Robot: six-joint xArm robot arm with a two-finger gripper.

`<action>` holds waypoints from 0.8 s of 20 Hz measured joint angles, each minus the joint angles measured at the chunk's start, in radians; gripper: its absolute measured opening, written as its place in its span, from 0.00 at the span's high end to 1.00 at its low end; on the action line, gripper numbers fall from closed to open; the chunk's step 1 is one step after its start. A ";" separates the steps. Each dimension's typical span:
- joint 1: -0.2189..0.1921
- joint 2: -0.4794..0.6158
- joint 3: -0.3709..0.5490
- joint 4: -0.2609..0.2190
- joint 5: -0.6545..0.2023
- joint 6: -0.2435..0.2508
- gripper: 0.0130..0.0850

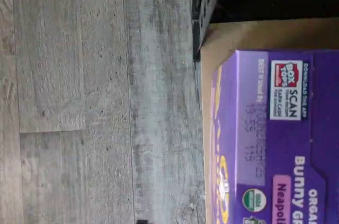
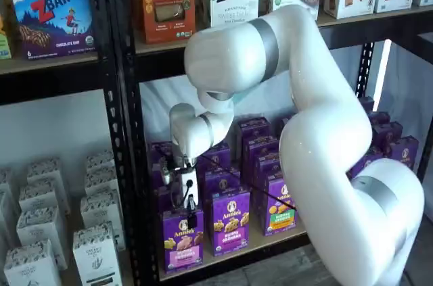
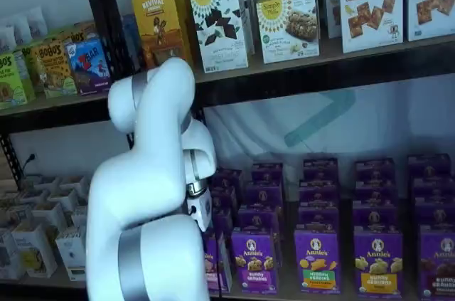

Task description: Pick up the purple box with a pink patch in the middle, on the bottom shelf, the first box from the left

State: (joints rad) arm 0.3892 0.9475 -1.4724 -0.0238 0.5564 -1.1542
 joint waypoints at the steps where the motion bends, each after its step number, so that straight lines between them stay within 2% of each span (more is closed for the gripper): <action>1: 0.001 0.006 -0.005 0.000 -0.001 0.000 0.00; 12: 0.004 0.065 -0.062 -0.016 -0.006 0.018 0.00; 16: -0.004 0.075 -0.081 0.019 0.025 -0.019 0.00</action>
State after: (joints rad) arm 0.3848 1.0221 -1.5529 -0.0051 0.5818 -1.1736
